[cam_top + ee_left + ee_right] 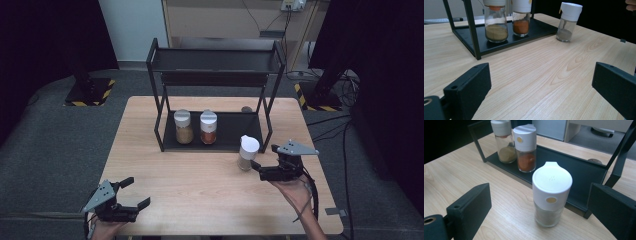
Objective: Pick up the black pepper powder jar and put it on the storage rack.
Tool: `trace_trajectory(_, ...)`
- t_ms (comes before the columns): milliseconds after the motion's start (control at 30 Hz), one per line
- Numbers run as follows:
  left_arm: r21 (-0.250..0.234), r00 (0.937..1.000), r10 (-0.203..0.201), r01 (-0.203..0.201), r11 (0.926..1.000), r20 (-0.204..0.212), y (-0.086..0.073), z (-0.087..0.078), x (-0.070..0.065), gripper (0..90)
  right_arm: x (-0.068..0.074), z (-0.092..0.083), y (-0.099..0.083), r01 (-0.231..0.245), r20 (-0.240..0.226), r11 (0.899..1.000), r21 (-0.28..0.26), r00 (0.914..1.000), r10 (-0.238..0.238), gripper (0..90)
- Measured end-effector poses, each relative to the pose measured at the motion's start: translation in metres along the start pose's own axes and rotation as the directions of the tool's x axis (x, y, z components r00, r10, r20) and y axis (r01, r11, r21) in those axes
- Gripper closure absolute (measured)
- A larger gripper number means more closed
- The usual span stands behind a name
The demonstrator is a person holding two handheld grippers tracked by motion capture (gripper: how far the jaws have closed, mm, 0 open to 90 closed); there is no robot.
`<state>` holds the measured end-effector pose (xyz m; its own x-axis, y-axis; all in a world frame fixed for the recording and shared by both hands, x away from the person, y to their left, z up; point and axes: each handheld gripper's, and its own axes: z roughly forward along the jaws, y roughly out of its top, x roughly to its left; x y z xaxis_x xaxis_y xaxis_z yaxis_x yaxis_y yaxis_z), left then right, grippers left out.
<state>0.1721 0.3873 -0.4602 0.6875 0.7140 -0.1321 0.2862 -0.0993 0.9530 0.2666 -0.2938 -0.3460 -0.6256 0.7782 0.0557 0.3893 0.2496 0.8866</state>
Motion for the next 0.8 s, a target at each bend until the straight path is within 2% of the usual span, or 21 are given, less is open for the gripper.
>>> trace_trajectory(567,0.004,1.0000,0.005,-0.005,1.0000,0.002,0.001,0.000,0.000,1.2,-0.010,0.046,0.006,-0.014,0.014,0.998,0.059,0.9998,0.013,6.4)
trace_trajectory(800,0.006,1.0000,0.008,-0.008,0.9999,0.003,0.001,0.001,0.000,1.2,-0.015,0.067,0.006,-0.035,0.025,0.996,0.081,0.9991,0.033,7.0)
